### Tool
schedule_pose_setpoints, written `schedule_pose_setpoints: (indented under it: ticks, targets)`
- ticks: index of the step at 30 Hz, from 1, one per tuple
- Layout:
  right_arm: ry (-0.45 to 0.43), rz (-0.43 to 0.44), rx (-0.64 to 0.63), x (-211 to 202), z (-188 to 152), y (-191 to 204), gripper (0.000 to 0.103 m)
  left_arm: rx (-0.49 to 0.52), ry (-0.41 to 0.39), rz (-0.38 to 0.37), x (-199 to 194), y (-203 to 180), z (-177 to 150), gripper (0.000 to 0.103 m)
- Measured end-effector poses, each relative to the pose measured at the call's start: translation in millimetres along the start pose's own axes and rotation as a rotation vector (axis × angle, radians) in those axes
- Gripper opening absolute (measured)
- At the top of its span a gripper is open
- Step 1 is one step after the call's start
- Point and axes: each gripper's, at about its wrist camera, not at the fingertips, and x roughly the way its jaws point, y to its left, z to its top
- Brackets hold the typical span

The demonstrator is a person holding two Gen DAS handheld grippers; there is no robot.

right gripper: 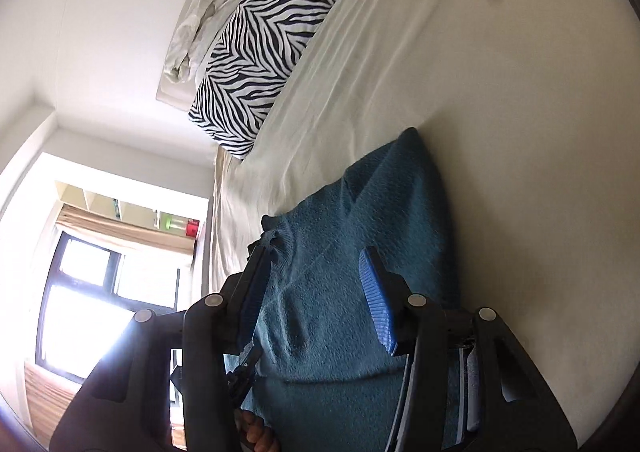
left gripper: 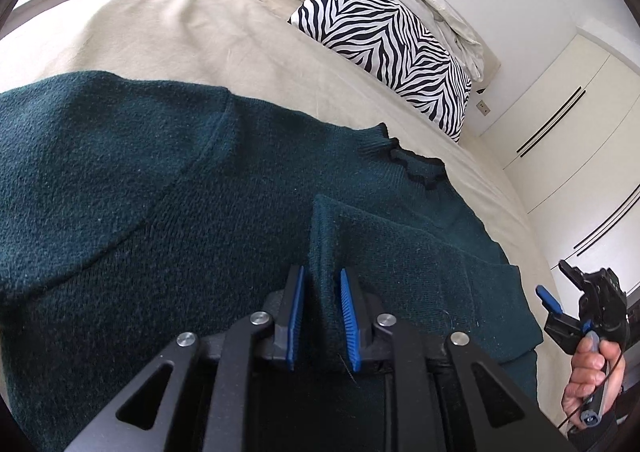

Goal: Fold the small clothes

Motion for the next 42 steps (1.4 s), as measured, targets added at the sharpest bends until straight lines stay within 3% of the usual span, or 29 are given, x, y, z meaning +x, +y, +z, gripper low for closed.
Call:
schedule_pose_setpoints:
  ticks: [2,3,5,8,11,15,17,20,24,29,34,37,39,42]
  targets:
    - [0.046,-0.004,0.001,19,15,-3,0.048,0.016,-0.004,0.009,0,-1,-1,0.021]
    - [0.098,-0.059,0.022,26,18,-8,0.049,0.016,-0.005,0.007,1,-1,-1,0.021]
    - [0.162,-0.087,0.055,35,17,-27,0.049,0.008,-0.005,-0.005,1,1,0,0.021]
    - [0.153,-0.003,0.061,16,5,-45,0.048,-0.012,-0.002,-0.028,0,5,0,0.021]
    - [0.141,0.003,0.054,-11,-7,-54,0.048,-0.039,0.018,-0.043,-3,8,3,0.020]
    - [0.126,-0.021,0.054,-44,-13,-51,0.051,-0.020,0.019,-0.009,-11,3,1,0.021]
    - [0.112,0.032,0.036,-54,-11,-39,0.051,0.000,0.007,0.002,-9,1,-2,0.022]
    - [0.132,0.077,-0.006,-47,-11,-19,0.054,-0.013,0.002,-0.019,-8,6,-3,0.022]
    - [0.234,-0.022,0.004,-7,-29,-35,0.055,-0.030,-0.001,-0.052,-8,12,-4,0.022]
    - [0.198,-0.006,-0.015,-27,-39,-36,0.056,-0.022,-0.010,-0.051,-8,11,-6,0.022]
    - [0.115,0.048,-0.048,-40,-13,-9,0.057,-0.019,-0.018,-0.051,-8,11,-7,0.022]
    - [0.096,0.071,-0.012,-23,4,-14,0.067,-0.017,-0.019,-0.053,-8,11,-7,0.022]
    - [0.144,-0.049,0.024,2,2,-33,0.068,-0.020,-0.018,-0.059,-7,11,-7,0.022]
    - [0.098,-0.068,-0.054,-2,-10,-26,0.067,-0.039,-0.011,-0.085,-8,14,-4,0.022]
